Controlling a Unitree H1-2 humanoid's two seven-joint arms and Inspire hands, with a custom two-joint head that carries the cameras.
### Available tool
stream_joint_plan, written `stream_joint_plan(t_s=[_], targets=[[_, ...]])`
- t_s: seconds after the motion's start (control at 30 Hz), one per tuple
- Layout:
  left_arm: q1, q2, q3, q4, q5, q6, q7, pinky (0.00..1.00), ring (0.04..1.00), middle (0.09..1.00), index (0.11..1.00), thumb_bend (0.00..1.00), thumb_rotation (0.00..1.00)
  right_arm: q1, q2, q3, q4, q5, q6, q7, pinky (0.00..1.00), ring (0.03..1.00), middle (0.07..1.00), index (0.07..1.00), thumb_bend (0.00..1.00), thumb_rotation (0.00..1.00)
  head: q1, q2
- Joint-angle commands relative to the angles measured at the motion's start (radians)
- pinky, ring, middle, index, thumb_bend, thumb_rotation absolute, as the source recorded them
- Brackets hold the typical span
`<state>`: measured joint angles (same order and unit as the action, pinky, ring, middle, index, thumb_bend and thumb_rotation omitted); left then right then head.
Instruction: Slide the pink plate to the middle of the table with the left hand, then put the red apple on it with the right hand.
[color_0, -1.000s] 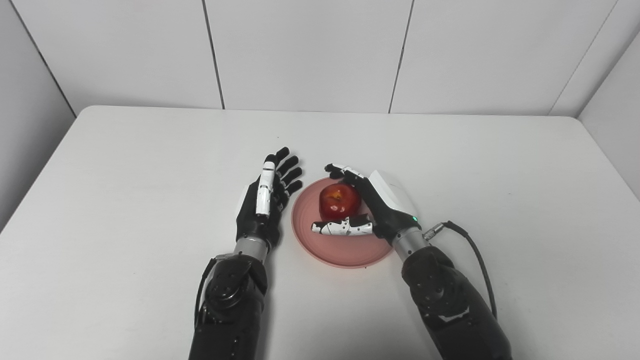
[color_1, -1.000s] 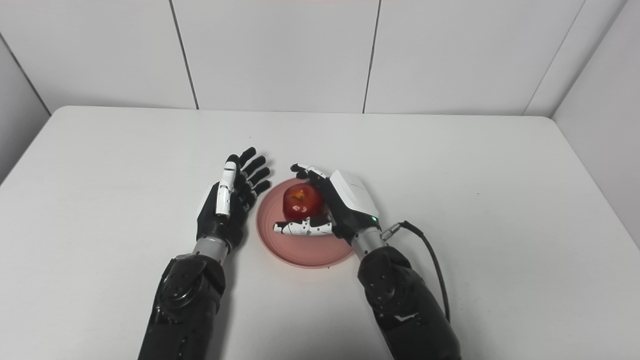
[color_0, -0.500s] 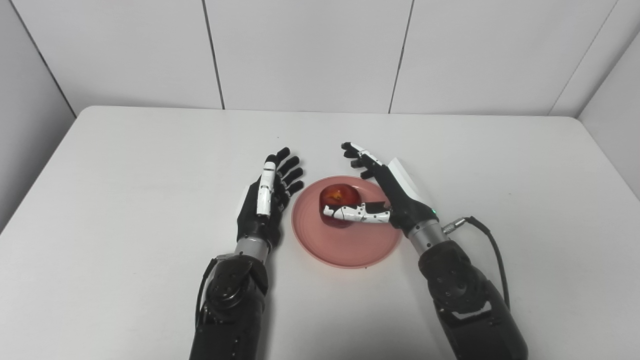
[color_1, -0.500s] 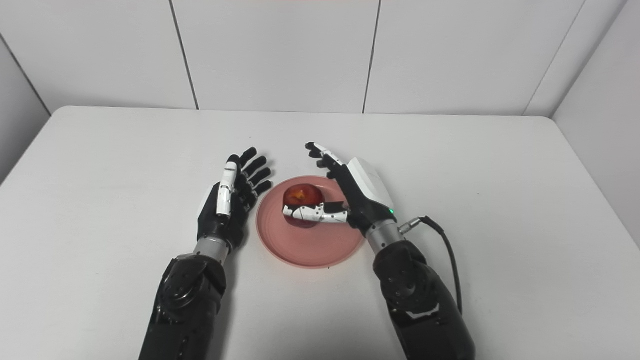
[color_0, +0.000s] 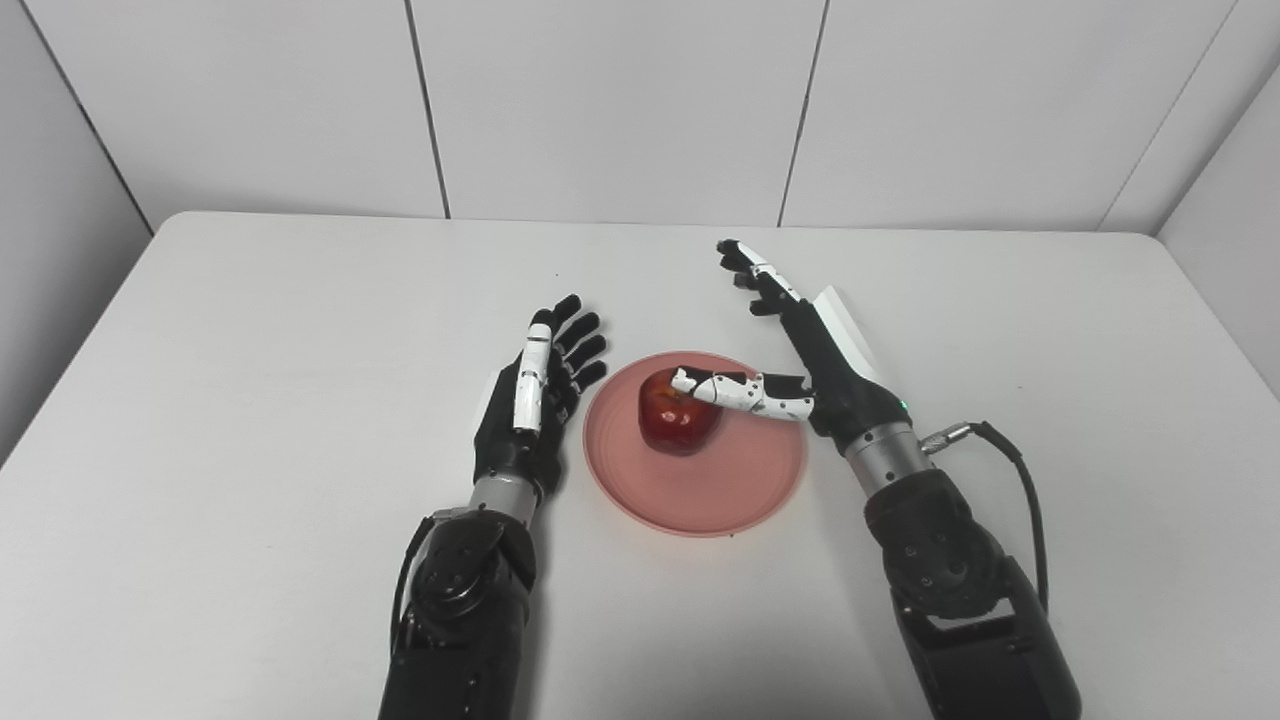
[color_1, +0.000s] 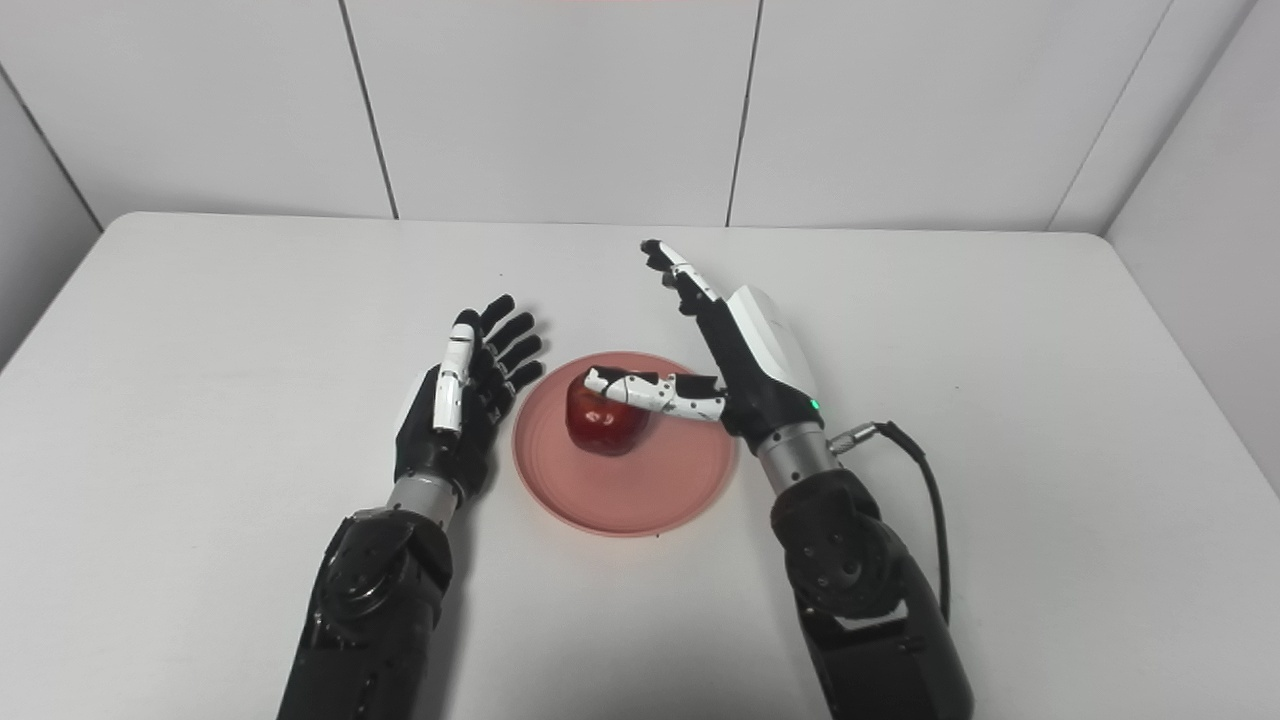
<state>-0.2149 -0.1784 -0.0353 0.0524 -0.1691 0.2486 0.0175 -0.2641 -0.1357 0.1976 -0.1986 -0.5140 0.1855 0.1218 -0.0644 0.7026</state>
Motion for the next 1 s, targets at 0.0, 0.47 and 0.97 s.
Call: stream_joint_plan(t_s=[0.0, 0.47, 0.97], targets=[[-0.007, -0.022, 0.000, -0.005, -0.005, -0.016, -0.002, 0.87, 0.877, 0.877, 0.858, 0.37, 1.00, -0.023, -0.004, -0.024, -0.036, -0.003, -0.022, -0.035, 0.79, 0.867, 0.885, 0.903, 1.00, 0.70, 0.002, 0.000], [-0.006, -0.017, 0.005, -0.005, -0.014, -0.021, -0.015, 0.88, 0.882, 0.886, 0.871, 0.37, 1.00, 0.019, -0.011, -0.089, -0.007, -0.005, -0.047, -0.110, 0.78, 0.849, 0.859, 0.883, 0.95, 0.85, -0.010, -0.001], [-0.005, -0.011, 0.005, -0.004, -0.013, -0.018, -0.020, 0.88, 0.883, 0.887, 0.871, 0.38, 1.00, 0.058, 0.005, -0.104, 0.021, 0.017, -0.020, -0.134, 0.78, 0.851, 0.871, 0.878, 0.85, 0.95, -0.008, -0.004]])
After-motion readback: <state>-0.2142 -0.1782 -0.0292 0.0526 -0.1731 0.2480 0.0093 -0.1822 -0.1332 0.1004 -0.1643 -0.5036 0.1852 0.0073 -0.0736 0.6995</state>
